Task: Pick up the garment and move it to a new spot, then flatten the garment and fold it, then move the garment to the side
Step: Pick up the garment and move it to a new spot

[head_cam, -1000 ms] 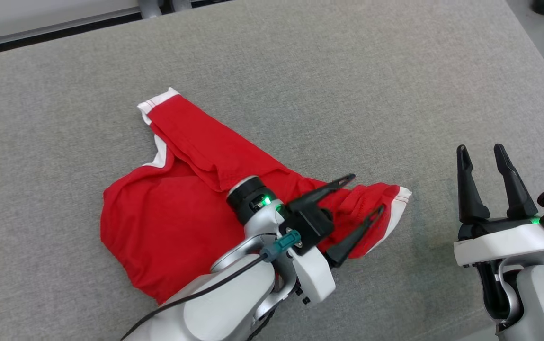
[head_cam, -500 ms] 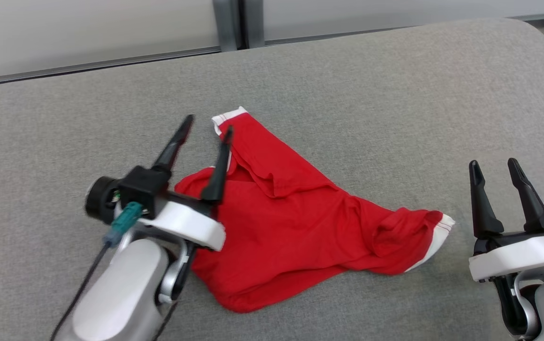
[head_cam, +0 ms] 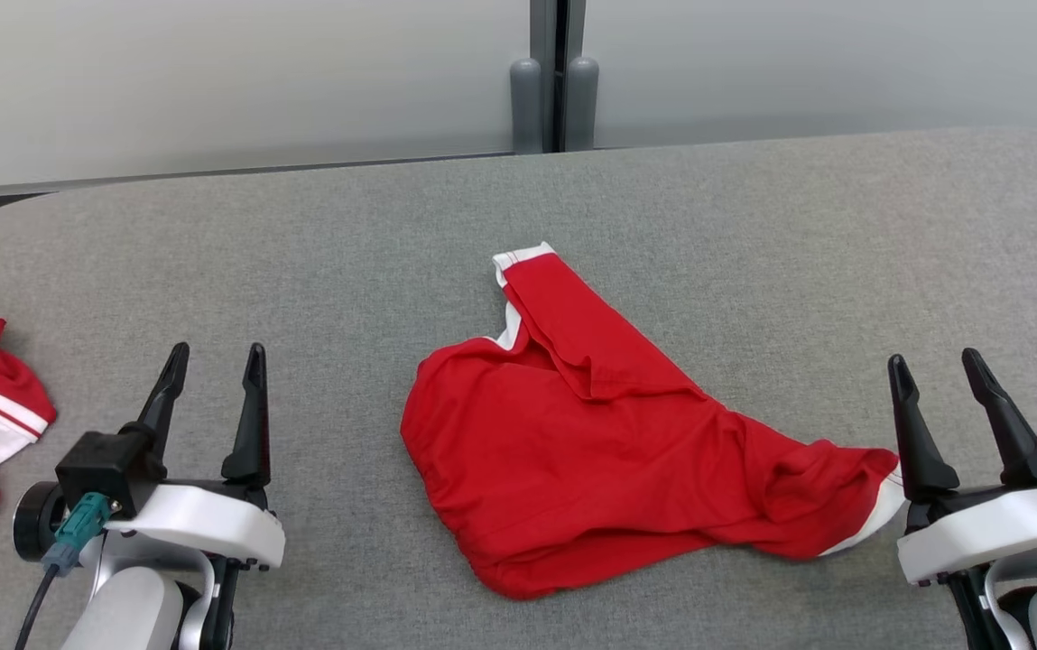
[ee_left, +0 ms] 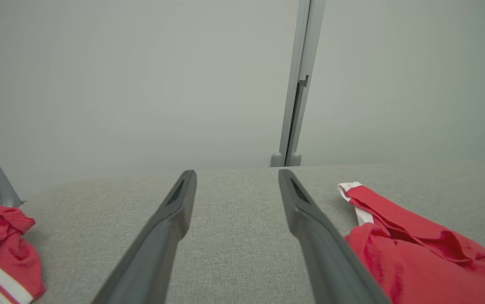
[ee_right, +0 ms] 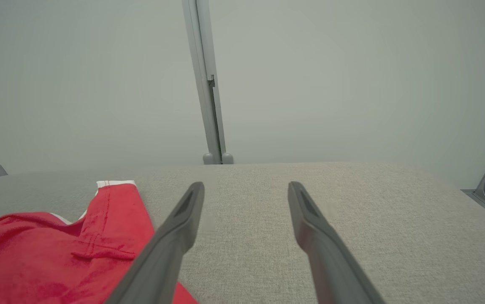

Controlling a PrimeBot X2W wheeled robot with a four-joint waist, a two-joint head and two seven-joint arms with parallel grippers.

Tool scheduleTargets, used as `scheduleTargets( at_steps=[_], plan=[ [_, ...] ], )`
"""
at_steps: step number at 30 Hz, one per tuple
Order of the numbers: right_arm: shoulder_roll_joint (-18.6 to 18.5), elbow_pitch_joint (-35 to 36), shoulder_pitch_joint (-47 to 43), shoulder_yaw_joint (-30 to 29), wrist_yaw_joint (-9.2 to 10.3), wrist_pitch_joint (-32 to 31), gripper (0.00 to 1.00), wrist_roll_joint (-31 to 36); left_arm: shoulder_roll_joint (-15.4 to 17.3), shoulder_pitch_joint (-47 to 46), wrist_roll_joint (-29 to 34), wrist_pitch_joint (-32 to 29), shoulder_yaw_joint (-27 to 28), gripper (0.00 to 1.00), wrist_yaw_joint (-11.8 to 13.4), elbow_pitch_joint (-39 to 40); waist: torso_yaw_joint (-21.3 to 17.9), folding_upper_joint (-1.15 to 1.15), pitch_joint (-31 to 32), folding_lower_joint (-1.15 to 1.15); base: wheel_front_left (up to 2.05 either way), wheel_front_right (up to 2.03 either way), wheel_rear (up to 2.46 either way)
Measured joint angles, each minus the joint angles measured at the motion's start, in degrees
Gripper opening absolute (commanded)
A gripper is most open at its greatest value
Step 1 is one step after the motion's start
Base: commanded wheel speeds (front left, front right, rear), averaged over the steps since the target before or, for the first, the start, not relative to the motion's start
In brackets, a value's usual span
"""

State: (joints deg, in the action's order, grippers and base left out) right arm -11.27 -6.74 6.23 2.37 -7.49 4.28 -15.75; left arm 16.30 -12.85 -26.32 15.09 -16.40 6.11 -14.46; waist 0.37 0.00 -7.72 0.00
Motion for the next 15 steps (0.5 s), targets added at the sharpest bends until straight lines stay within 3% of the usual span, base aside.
scheduleTargets(
  at_steps=[15],
  plan=[
    [0.42, 2.14, -6.44, 0.32, 0.0, -3.92, 1.0, 1.35, 0.11, 6.3, 0.09, -0.46, -1.01, 1.0, -0.32, 0.37, 1.16, 0.0, 7.41, 0.0, 0.0, 0.0, 0.0]
  ],
)
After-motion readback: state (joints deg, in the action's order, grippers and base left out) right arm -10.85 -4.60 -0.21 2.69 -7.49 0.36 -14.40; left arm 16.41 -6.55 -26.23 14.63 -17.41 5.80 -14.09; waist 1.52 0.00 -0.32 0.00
